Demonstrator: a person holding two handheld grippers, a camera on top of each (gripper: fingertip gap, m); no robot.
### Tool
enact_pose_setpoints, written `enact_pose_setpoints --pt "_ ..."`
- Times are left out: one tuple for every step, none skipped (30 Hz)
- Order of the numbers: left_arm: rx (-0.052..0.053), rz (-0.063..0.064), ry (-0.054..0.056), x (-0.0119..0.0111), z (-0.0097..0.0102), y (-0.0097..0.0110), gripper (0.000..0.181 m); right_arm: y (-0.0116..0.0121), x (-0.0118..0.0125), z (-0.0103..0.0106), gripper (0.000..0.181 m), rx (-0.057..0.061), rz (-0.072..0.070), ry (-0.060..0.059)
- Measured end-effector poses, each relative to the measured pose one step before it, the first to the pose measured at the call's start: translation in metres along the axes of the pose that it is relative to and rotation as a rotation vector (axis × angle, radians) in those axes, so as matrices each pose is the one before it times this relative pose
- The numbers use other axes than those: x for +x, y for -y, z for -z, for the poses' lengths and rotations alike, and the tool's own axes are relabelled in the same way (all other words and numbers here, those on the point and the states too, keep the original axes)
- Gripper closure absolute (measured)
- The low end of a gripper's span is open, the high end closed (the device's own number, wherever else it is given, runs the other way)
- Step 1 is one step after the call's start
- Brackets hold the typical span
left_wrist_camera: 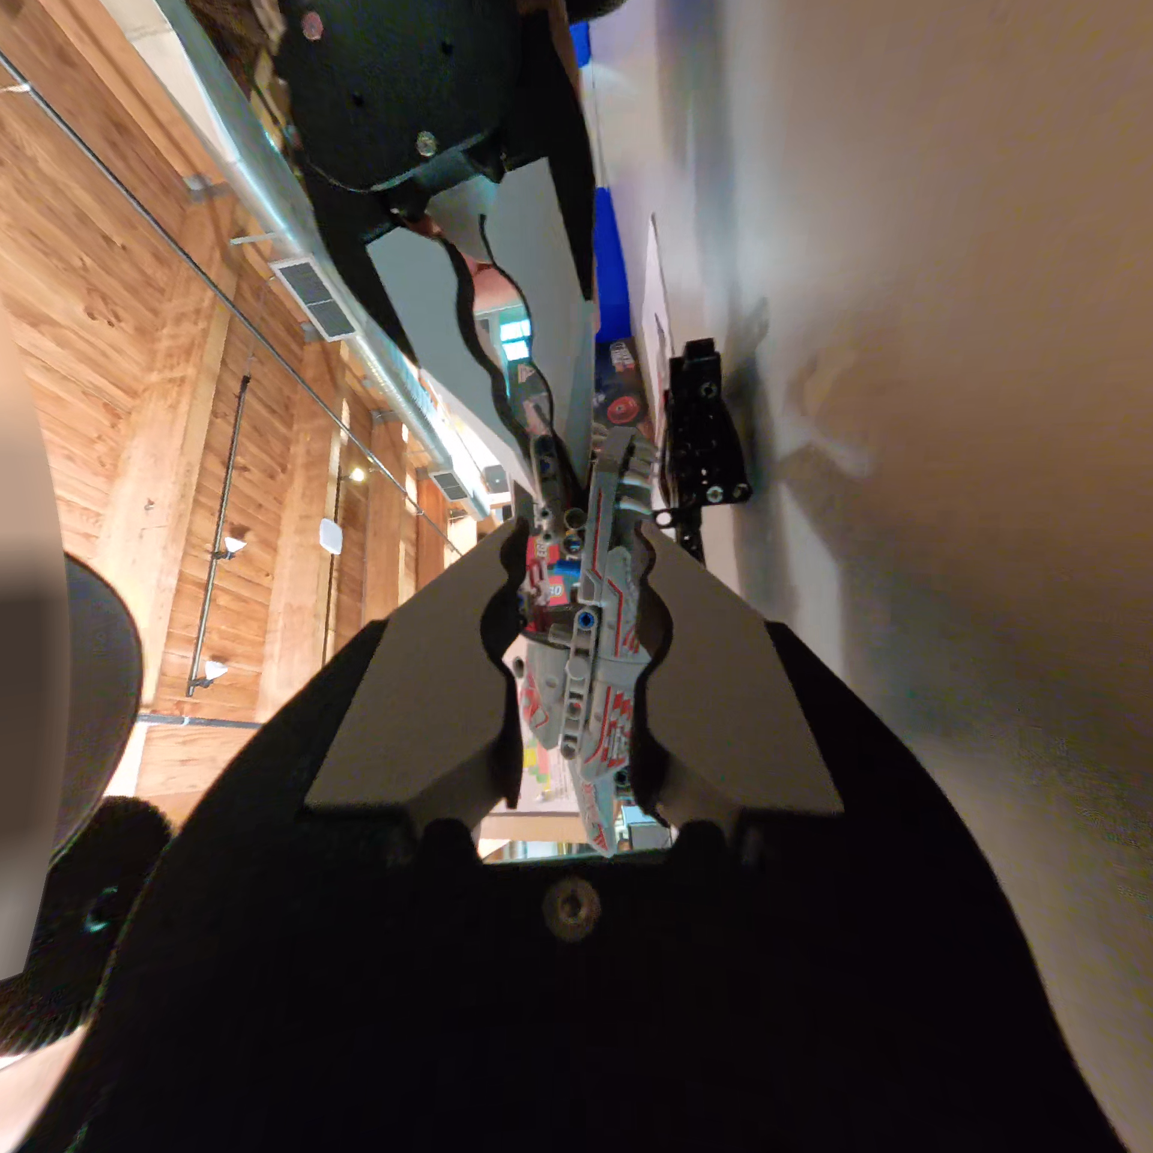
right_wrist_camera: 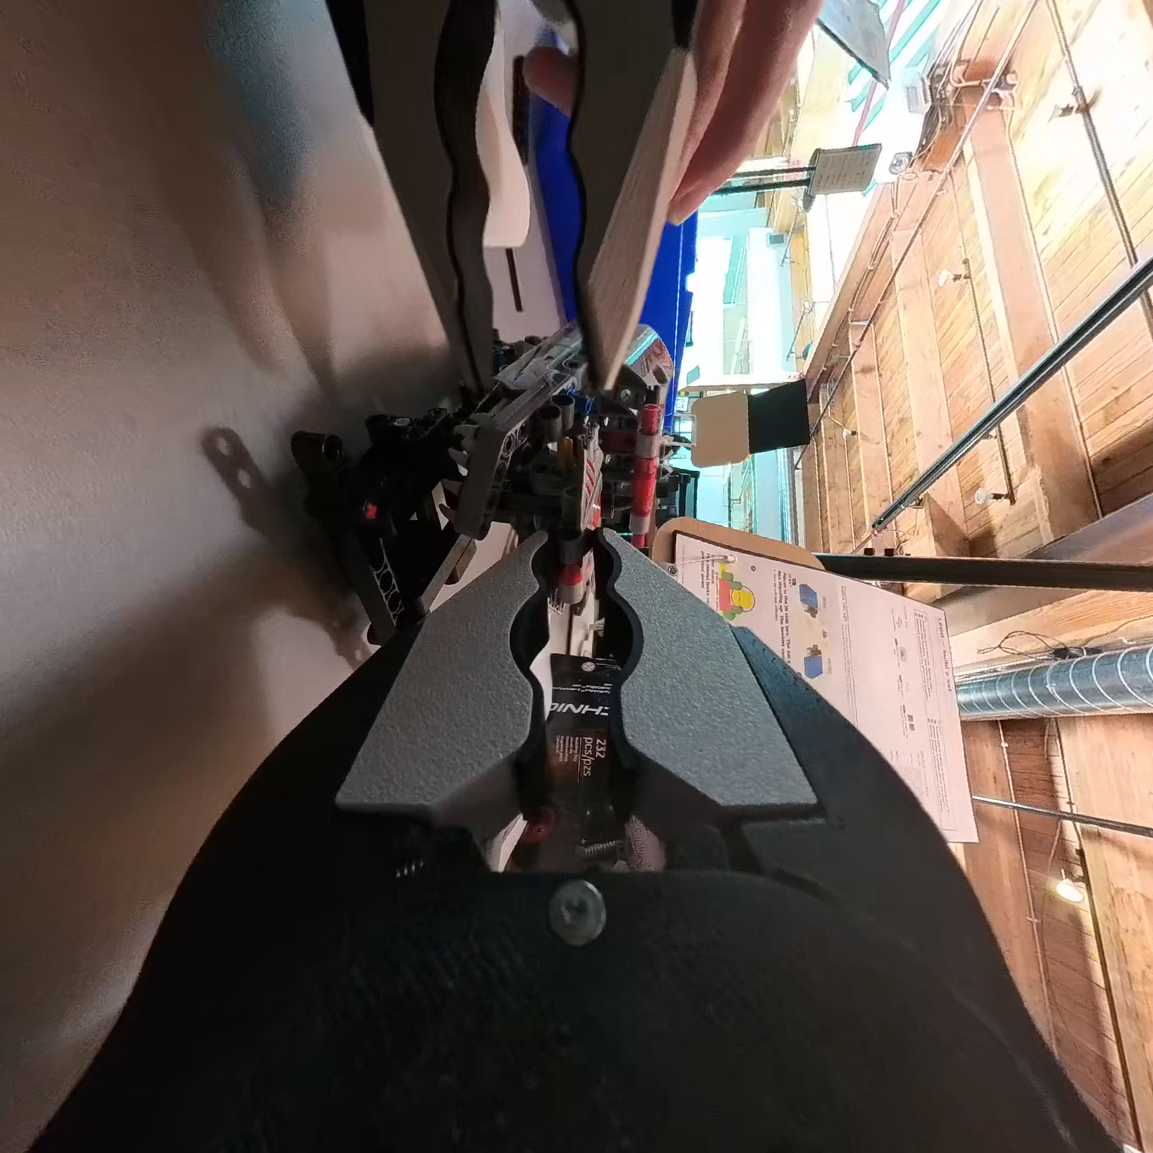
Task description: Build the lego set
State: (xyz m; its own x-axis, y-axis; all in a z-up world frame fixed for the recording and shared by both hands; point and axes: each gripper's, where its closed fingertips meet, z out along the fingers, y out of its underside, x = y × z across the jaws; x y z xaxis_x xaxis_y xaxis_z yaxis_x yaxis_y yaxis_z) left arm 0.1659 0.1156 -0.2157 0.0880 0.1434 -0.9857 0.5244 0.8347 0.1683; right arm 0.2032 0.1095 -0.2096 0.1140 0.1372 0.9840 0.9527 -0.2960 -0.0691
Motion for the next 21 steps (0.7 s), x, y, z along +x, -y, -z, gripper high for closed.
enact_pose_setpoints --pt "-0.0087 0.0014 0.0044 -0.00224 0.00078 -0.00177 0.151 0.00057 -0.0001 0.00015 0.172 0.0005 0.0019 -0.0025" --pt "-0.0119 -0.0008 -0.0054 0.00015 -0.00044 -0.00196 0.151 0.0002 0.00008 0.00015 0.172 0.0002 -0.0028 -0.0015" --pt "-0.0115 -0.0008 -0.0126 0.0024 -0.00145 -0.00157 0.15 0.00009 0.00011 0.00013 0.172 0.001 -0.0054 -0.003" --pt "-0.0118 -0.0071 -0.0183 0.00398 -0.00185 -0.00127 0.149 0.00016 0.00018 0.00002 0.172 0.0018 -0.0081 -0.0018" --pt "-0.0176 -0.0126 -0.0083 0.00256 -0.00193 -0.00219 0.146 0.0003 0.0001 0.00013 0.172 0.0022 -0.01 -0.0017" --pt "-0.0146 -0.0102 0.0053 0.00038 -0.00155 -0.00202 0.146 0.00039 -0.00001 0.00008 0.172 0.0024 -0.0064 -0.002" --pt "-0.0112 -0.0045 0.0016 0.00036 -0.0011 -0.00169 0.146 0.00027 -0.00006 0.00015 0.172 0.0002 -0.0027 -0.002" --pt "-0.0101 0.0011 0.0019 -0.00003 -0.00098 -0.00134 0.146 0.00055 0.00001 0.00017 0.172 -0.0001 -0.0028 -0.002" --pt "-0.0046 0.0019 0.0034 -0.00059 -0.00065 -0.00005 0.147 -0.00075 0.00041 -0.00014 0.172 -0.007 -0.0071 -0.0046" --pt "-0.0062 0.0027 0.0038 -0.00076 -0.00076 0.00015 0.148 -0.00071 0.00018 0.00018 0.173 -0.0014 -0.0072 -0.0031" --pt "-0.0044 0.0043 0.0045 -0.00075 -0.00043 0.0004 0.151 -0.00053 0.00023 0.00027 0.173 0.0002 -0.0043 -0.0014" --pt "-0.0031 0.0014 0.0028 -0.00027 0.00001 0.00049 0.151 -0.00021 0.00011 0.00034 0.173 0.0013 -0.0016 0.0005" --pt "0.0008 0.0012 -0.0012 0.0002 0.00048 0.00037 0.152 0.00006 0.0 0.00017 0.173 0.0003 0.0018 -0.0007" --pt "0.0035 0.0118 -0.0019 0.00048 0.00042 -0.00008 0.152 0.00006 -0.00005 0.00019 0.173 -0.0014 0.0055 -0.003" --pt "0.0067 0.0152 -0.0004 0.00017 0.00055 0.00003 0.153 0.00015 -0.00013 0.00021 0.173 -0.0014 0.005 -0.0035" --pt "0.0101 0.0078 0.004 -0.00078 0.00091 0.0005 0.152 0.00009 -0.00009 0.00024 0.173 -0.0024 0.0018 -0.0025" --pt "0.0129 0.0095 0.0079 -0.00141 0.00117 0.00089 0.152 -0.0006 0.00023 0.00011 0.173 -0.0055 0.0016 -0.0021" --pt "0.0167 0.0112 0.0093 -0.00119 0.00119 0.00119 0.152 -0.00117 0.00031 0.00011 0.174 -0.0074 0.0035 -0.0036" --pt "0.0165 0.0043 0.0107 -0.00086 0.00115 0.00109 0.152 -0.00039 0.00009 0.00039 0.174 -0.0023 0.0054 -0.0032" --pt "0.0087 0.0012 0.0098 -0.00038 0.00073 0.00023 0.152 0.00022 0.00018 0.00024 0.174 -0.0002 0.0069 -0.0032" --pt "0.0009 0.0057 0.005 0.00026 -0.00011 -0.00029 0.152 0.00091 -0.00004 0.00018 0.174 0.0003 0.0093 -0.0023"
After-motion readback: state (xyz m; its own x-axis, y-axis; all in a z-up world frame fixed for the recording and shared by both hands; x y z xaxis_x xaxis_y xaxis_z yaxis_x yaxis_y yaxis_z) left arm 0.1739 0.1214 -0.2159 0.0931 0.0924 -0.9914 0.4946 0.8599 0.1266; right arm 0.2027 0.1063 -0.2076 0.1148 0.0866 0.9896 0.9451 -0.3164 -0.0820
